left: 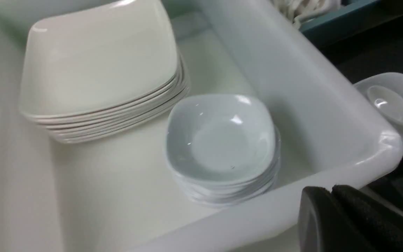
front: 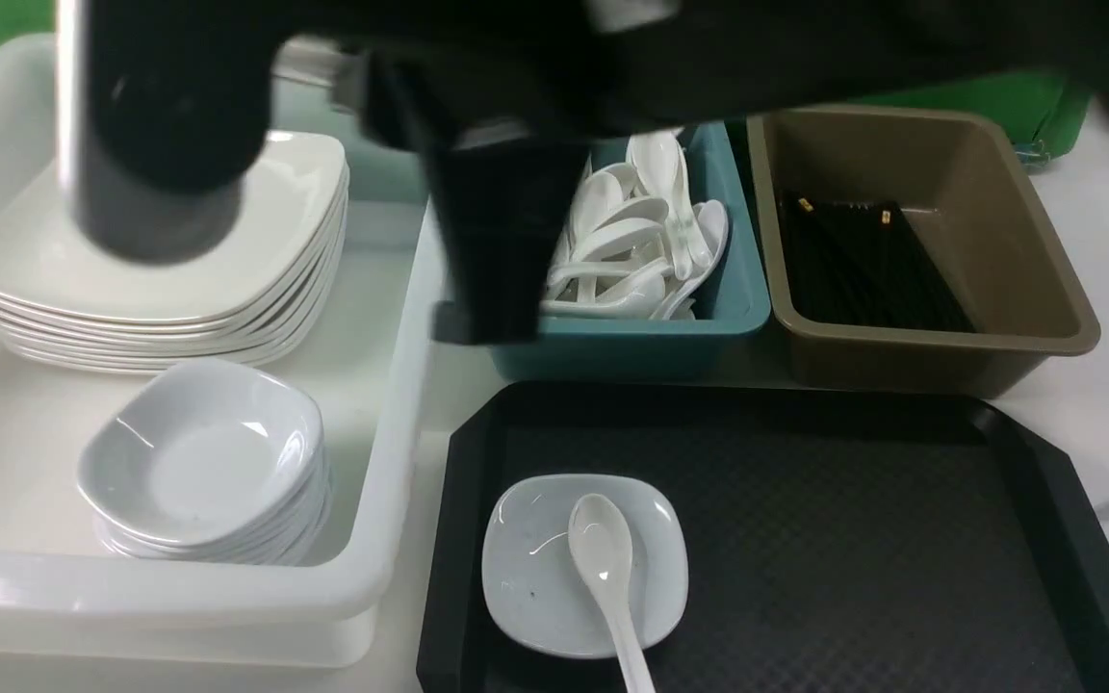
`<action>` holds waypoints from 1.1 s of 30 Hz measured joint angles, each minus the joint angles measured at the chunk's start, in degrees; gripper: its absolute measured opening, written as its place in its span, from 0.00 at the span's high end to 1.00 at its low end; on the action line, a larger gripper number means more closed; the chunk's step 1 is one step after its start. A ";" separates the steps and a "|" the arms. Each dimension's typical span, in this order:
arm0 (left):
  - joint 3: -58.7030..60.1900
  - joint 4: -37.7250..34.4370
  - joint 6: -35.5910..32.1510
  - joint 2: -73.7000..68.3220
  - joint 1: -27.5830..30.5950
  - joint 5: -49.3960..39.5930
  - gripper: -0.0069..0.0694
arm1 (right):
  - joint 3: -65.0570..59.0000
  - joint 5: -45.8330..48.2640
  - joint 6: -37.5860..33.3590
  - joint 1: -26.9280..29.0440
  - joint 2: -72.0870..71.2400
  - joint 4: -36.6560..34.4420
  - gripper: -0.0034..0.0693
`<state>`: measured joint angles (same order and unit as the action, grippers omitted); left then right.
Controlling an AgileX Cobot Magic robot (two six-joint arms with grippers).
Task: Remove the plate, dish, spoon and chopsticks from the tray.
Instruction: Use the right arm to put the plate into the large storage box on the left
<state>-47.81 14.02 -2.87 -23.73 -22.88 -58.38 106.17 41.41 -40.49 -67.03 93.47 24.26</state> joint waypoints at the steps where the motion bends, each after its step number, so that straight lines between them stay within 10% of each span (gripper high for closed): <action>1: 0.00 1.58 1.36 1.55 0.00 -1.82 0.89 | 0.41 -2.90 -4.21 1.20 1.87 -2.58 0.87; 14: -0.04 4.04 6.29 16.56 0.00 -7.44 0.89 | 17.21 -9.08 -27.87 8.54 28.36 -16.79 0.87; 33: -0.11 -1.85 6.29 17.11 0.00 -2.37 0.89 | 24.63 -24.76 -35.11 13.35 45.47 -24.26 0.87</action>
<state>-47.92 12.17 3.41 -6.61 -22.88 -60.74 130.80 16.65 -75.61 -53.67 138.94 0.00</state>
